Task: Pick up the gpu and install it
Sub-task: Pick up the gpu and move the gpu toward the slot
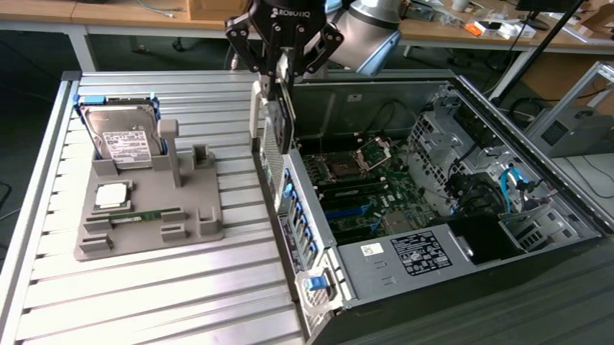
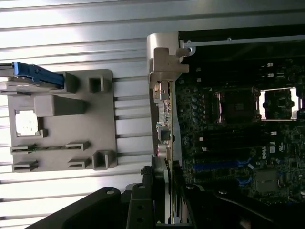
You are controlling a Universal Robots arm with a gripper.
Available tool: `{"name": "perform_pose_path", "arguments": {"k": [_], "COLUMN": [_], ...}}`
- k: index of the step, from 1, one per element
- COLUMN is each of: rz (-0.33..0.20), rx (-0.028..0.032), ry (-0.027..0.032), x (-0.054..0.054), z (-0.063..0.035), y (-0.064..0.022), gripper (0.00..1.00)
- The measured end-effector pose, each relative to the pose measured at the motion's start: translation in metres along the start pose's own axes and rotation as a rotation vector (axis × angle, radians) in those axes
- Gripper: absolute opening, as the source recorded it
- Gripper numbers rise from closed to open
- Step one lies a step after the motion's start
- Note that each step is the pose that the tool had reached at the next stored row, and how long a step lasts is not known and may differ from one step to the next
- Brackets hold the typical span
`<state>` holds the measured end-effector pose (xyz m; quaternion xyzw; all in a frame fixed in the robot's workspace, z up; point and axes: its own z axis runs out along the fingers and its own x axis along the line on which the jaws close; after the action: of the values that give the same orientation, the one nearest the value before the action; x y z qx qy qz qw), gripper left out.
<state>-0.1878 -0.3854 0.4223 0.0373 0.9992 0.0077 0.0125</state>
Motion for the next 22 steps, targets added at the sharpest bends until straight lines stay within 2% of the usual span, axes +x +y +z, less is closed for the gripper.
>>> {"name": "perform_pose_path", "arguments": {"k": [22], "rz": [0.0], "rx": [0.0001], "ry": [0.0008], "x": [-0.016], "z": [0.0037], "y": [0.0005], "gripper": [0.27]}}
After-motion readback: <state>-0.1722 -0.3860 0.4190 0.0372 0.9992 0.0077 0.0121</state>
